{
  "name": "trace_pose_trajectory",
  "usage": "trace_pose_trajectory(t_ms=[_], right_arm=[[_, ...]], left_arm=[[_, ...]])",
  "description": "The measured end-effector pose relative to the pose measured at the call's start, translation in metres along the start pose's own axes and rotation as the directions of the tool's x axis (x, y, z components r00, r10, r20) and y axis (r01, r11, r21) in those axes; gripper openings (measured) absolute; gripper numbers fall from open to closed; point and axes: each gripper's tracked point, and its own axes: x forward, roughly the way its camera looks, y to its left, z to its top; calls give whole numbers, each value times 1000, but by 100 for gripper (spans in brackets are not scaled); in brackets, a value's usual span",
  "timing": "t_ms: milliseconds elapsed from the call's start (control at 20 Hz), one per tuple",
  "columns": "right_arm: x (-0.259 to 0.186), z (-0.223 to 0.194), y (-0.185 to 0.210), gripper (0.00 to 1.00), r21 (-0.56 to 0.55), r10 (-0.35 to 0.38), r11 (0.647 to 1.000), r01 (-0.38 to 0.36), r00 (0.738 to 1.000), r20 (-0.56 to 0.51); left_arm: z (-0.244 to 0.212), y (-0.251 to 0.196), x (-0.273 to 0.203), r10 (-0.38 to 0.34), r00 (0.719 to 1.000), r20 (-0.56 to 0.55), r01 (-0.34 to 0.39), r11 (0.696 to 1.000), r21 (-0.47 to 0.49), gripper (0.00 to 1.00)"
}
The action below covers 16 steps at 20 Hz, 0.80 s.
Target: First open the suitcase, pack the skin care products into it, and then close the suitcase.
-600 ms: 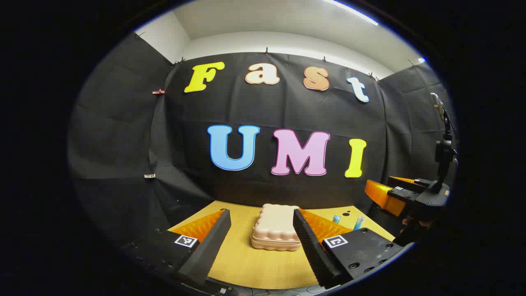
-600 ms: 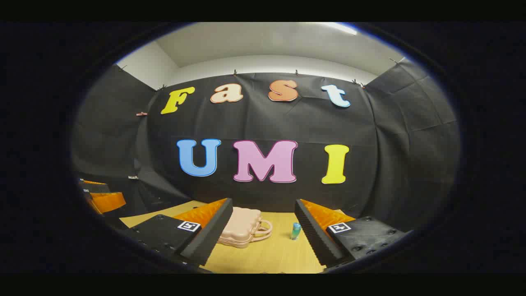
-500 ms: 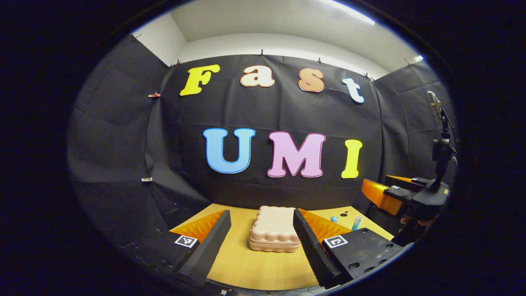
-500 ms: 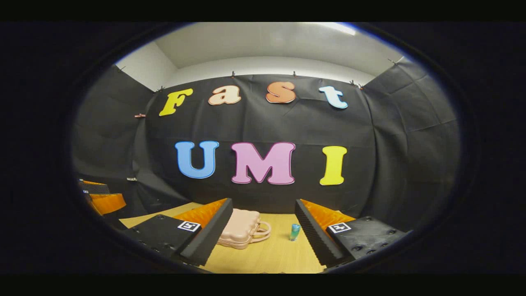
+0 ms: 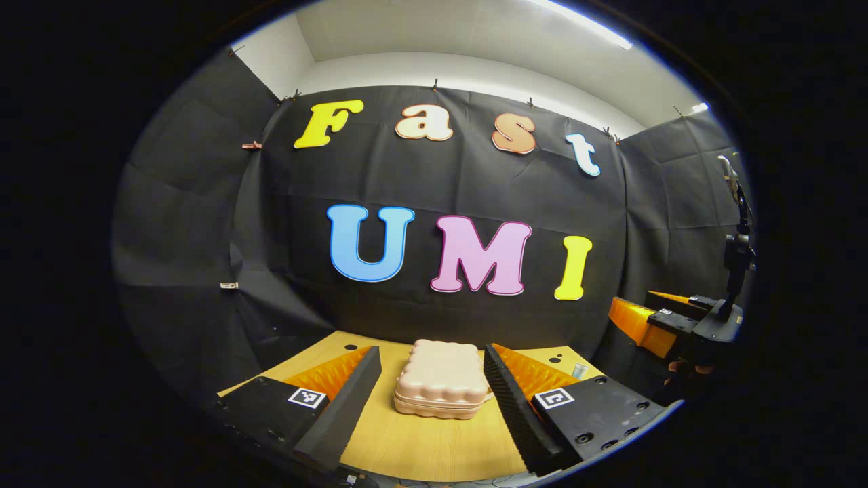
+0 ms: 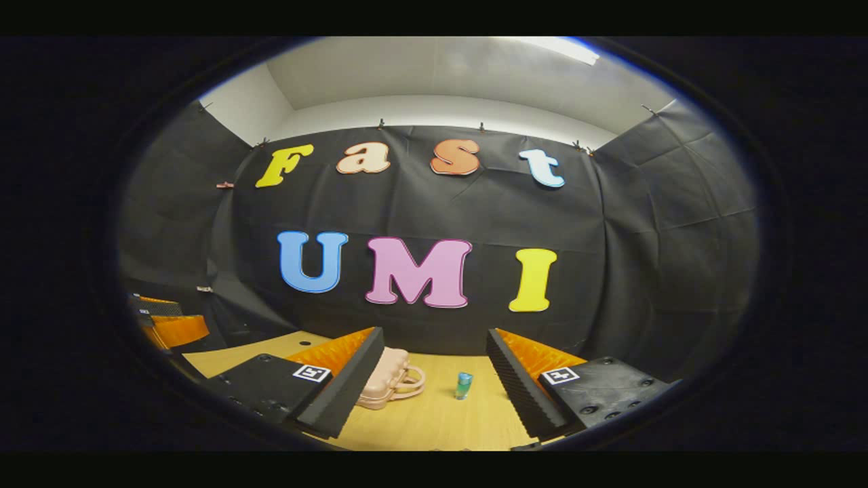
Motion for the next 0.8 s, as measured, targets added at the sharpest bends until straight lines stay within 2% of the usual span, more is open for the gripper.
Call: trace_pose_trajectory(t_ms=[200,400,550,700,800], right_arm=[[1,0,-22,94,5,-56,998,56,998,4],[12,-16,-33,95,1,-66,998,67,997,-41],[28,-20,-56,96,-5,-98,995,98,994,-42],[48,-35,-75,96,-6,-119,993,119,991,-60],[61,-46,-86,96,-17,-127,992,126,989,-78]], left_arm=[[0,-31,28,-82,997,-10,82,997,-10,96],[-5,-58,64,-135,990,-28,135,991,1,96],[-26,-81,103,-184,978,-99,185,983,4,96],[-54,-115,146,-250,950,-187,244,968,-53,95],[-73,-129,178,-255,937,-237,252,967,-44,95]])
